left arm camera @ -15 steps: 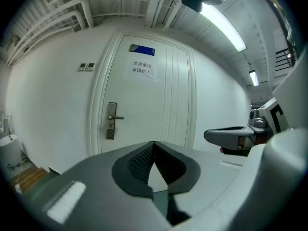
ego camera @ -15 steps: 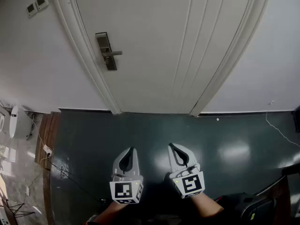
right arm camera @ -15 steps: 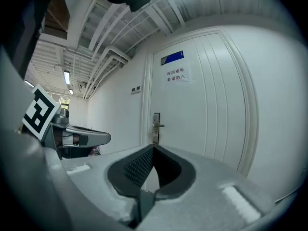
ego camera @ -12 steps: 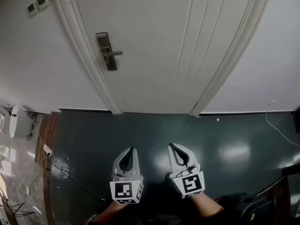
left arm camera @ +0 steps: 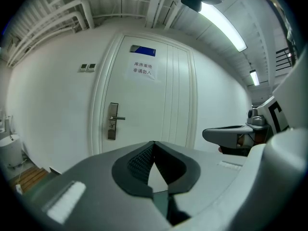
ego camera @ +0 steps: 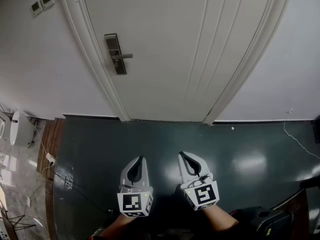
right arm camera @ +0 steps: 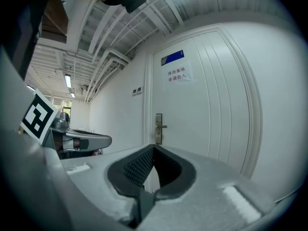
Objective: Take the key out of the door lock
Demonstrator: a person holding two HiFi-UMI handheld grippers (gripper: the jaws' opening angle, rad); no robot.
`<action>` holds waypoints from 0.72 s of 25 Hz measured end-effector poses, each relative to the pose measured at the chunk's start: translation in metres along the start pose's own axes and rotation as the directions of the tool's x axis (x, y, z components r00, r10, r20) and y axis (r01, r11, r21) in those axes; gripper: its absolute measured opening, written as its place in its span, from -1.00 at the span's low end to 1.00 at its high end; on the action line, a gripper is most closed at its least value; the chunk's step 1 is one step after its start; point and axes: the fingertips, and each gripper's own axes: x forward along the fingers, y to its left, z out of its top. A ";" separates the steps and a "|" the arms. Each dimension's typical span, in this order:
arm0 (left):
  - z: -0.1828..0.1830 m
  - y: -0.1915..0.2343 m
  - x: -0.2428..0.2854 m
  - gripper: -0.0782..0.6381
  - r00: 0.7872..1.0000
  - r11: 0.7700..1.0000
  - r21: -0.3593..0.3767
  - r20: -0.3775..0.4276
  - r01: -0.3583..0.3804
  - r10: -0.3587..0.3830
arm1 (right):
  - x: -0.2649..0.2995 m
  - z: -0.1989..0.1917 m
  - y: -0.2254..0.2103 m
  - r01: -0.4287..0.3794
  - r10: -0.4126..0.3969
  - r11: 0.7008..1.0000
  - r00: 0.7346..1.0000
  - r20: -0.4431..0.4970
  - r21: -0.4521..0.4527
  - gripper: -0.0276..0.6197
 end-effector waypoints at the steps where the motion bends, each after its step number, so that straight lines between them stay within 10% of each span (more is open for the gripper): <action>1: 0.000 0.000 0.000 -0.73 1.000 1.000 -0.002 0.001 0.000 0.000 | 0.000 0.001 0.000 -0.002 0.002 1.000 1.000 0.004 -0.002 -0.94; 18: 0.008 0.056 -0.024 -0.73 0.998 0.999 -0.020 0.037 -0.043 0.044 | 0.025 0.023 0.045 -0.009 0.010 1.000 0.999 0.048 -0.021 -0.94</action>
